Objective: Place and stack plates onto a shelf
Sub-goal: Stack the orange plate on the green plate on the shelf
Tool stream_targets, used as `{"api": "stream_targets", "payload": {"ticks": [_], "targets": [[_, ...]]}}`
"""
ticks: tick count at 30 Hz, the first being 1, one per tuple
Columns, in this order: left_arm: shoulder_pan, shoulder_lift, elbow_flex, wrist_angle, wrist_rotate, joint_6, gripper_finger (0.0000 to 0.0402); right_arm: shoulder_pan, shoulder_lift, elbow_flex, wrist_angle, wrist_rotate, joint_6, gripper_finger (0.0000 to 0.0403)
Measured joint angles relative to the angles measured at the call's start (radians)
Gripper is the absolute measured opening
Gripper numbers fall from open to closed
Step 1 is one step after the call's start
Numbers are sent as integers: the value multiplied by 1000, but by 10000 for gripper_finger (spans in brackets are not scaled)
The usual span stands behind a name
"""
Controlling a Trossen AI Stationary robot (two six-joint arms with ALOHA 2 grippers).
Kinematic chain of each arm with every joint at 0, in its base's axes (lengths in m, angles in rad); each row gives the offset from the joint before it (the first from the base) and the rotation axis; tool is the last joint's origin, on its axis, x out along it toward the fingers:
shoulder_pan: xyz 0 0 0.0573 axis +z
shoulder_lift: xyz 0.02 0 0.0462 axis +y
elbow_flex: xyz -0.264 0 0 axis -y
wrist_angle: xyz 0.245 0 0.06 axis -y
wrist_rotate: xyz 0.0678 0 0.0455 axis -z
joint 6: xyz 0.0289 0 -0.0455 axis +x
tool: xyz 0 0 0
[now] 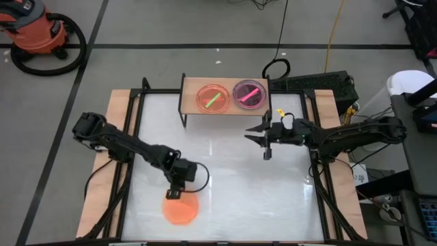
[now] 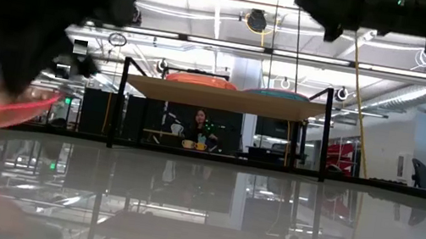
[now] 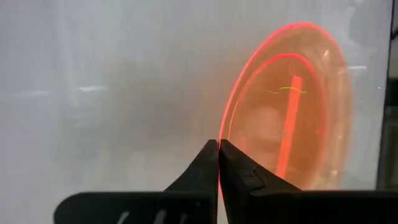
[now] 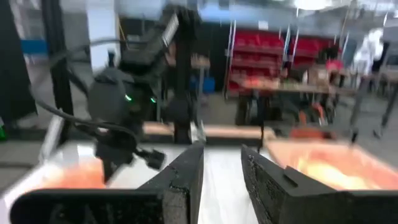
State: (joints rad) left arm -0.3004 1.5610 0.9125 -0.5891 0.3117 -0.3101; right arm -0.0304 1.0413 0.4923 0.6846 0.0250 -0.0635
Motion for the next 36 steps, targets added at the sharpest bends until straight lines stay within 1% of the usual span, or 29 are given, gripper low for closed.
{"api": "stream_targets", "payload": {"ticks": [3, 6, 7, 9, 11, 13, 15, 16, 18, 19, 24, 27, 28, 31, 33, 36], "targets": [[37, -6, 119, -103, -104, 87, 5, 17, -41, 0, -4, -1, -1, 91], [80, -12, 249, -257, -281, 180, 5, 38, -83, 0, -24, -1, -7, 91], [99, -14, 293, -278, -335, 215, 4, 45, -95, 0, -35, -1, -9, 91], [149, -14, 373, -292, -419, 284, 4, 54, -114, 0, -50, -1, -16, 91], [211, -14, 447, -307, -479, 339, 4, 64, -131, 0, -70, 0, -26, 91], [280, -14, 524, -278, -535, 385, 4, 71, -141, 0, -82, 0, -29, 91], [358, -15, 582, -226, -597, 396, 4, 72, -146, 0, -95, 0, -30, 91], [402, -15, 604, -191, -605, 398, 4, 72, -146, 0, -95, 0, -30, 91], [496, -15, 631, -137, -585, 406, 4, 72, -147, 0, -95, 0, -30, 91], [547, -15, 643, -121, -550, 403, 3, 72, -147, 0, -95, 0, -30, 91], [811, -8, 647, -98, -284, 284, 3, 72, -147, 0, -103, 0, -31, 91], [925, 11, 635, -98, -174, 209, 3, 72, -147, 0, -103, 0, -40, 91], [954, 16, 633, -104, -150, 188, 3, 72, -147, 0, -103, 0, -44, 91], [1009, 24, 633, -88, -122, 154, 3, 72, -147, 0, -102, 0, -53, 91], [1029, 26, 633, -97, -122, 149, 3, 72, -147, 0, -102, 0, -54, 91], [1032, 26, 633, -96, -120, 149, 3, 72, -147, 0, -102, 1, -54, 91]]}}
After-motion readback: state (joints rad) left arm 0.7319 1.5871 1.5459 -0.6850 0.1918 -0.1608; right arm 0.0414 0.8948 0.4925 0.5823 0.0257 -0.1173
